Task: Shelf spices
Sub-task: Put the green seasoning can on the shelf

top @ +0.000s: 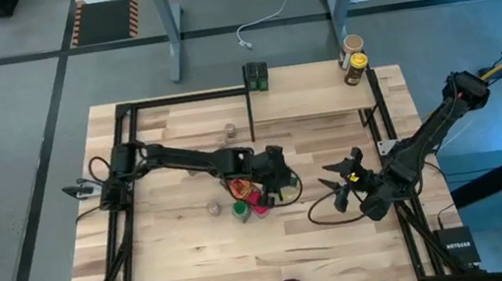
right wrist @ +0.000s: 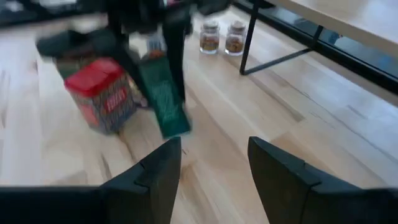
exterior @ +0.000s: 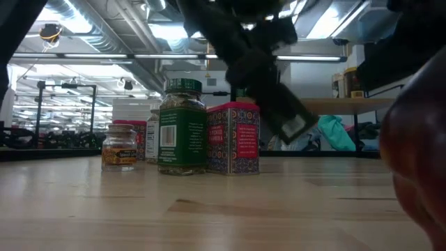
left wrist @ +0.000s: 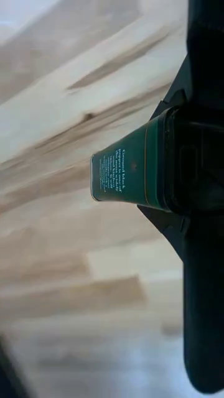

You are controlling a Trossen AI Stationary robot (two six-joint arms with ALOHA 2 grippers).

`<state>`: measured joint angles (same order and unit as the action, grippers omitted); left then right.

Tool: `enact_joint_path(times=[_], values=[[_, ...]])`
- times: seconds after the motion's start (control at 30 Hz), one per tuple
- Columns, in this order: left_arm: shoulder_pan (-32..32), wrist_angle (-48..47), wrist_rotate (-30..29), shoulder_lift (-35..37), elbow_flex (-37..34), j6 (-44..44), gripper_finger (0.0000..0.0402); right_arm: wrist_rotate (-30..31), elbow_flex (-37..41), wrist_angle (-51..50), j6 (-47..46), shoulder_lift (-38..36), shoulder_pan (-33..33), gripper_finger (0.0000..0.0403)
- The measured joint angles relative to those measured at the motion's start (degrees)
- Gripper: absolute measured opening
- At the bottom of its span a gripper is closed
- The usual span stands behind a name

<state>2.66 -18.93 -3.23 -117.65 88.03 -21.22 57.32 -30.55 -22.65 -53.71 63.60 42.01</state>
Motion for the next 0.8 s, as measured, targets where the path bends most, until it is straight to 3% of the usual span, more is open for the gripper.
enact_joint_path(times=[0.37, 0.63, 0.8], values=[[-0.1, 2.8, 0.9, -3.6, 0.2, 2.9, 0.0156, 6.7, 9.2, 15.8, 3.0, 0.1, -0.1, 0.0193], [-0.6, 5.1, 0.2, -3.6, 0.2, 4.2, 0.0192, 6.1, 9.6, 17.3, 3.0, 0.1, -3.2, 0.0193], [0.1, 3.3, -0.8, -2.7, 0.1, 3.1, 0.0211, 2.6, 9.6, 19.8, 6.7, 0.9, -5.2, 0.0193]])
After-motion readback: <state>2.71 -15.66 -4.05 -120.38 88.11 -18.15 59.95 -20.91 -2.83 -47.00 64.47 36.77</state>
